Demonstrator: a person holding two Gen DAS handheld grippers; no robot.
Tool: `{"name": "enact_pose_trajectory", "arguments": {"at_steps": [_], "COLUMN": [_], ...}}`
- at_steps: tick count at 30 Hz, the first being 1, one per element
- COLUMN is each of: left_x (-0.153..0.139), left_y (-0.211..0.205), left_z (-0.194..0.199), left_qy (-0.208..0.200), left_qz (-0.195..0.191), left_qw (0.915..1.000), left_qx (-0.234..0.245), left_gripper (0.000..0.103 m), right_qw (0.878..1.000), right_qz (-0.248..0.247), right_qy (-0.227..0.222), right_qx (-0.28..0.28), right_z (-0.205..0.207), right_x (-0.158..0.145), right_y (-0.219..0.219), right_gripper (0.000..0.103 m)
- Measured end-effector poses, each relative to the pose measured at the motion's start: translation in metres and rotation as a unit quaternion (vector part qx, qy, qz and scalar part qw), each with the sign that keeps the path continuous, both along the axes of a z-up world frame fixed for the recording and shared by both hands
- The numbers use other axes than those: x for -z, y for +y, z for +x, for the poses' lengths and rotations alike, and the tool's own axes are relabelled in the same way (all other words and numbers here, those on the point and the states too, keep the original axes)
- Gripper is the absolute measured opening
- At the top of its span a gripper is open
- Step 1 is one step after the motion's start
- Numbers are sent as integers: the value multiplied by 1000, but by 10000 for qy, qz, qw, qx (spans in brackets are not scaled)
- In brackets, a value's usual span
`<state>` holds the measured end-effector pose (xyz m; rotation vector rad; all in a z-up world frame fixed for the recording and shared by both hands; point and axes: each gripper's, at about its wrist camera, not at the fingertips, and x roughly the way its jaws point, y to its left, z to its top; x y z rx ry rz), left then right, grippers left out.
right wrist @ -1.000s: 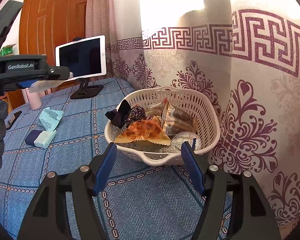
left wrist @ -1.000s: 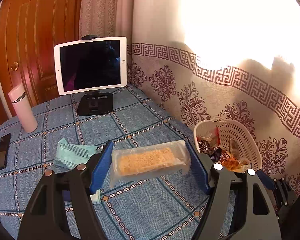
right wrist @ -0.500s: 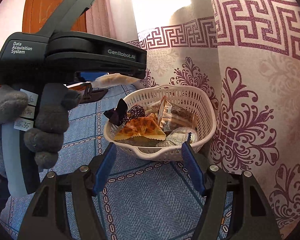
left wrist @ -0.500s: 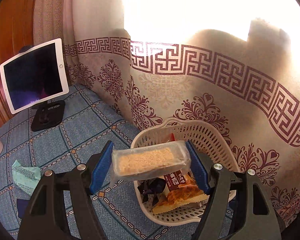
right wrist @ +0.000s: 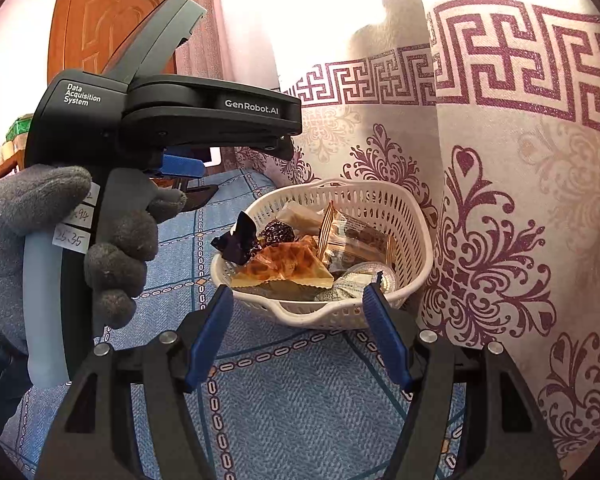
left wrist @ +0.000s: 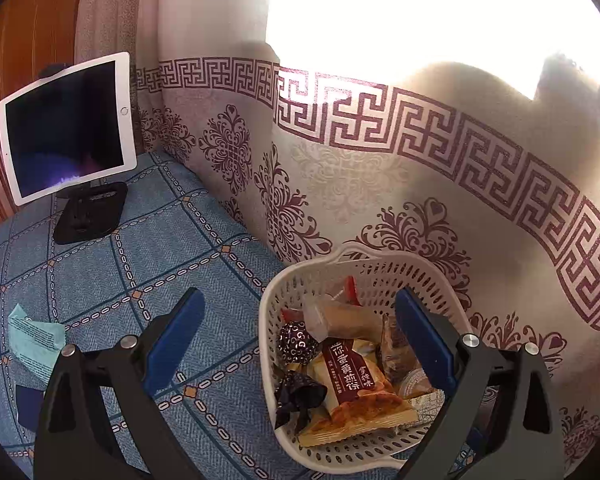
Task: Organize snacks
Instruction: 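Carry the bar packet over the white basket and drop it with the left tool, then move both tools back over the mint-green packet and blue-and-white box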
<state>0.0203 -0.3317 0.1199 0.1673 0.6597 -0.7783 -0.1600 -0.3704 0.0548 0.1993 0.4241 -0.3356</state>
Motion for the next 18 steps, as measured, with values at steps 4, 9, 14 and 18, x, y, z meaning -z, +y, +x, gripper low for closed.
{"name": "enact_pose_trajectory", "arguments": {"at_steps": [4,9,14,18], "left_x": [-4,-7,-11,-13], "left_y": [10,24,38,51], "left_z": [3,3,5,6], "left_qy": [-171,-394,-518,-565], "left_qz": [43,127,158,163], "left_qw": [9996,9980,9965,9953], "left_qx": [-211,-469,-644,-775], "left_gripper": [97,97,97,97], "right_qw": [10000,9998,9995,9992], "right_qz": [-31,-77,-125,-171], "right_qy": [-11,-19,-6,0], "right_qx": [-71,-159,-284,-366], "right_z": [3,7,11,15], "right_x": [-4,-7,-10,-12], "right_y": [7,17,28,35], "right_gripper": [71,71,71,72]}}
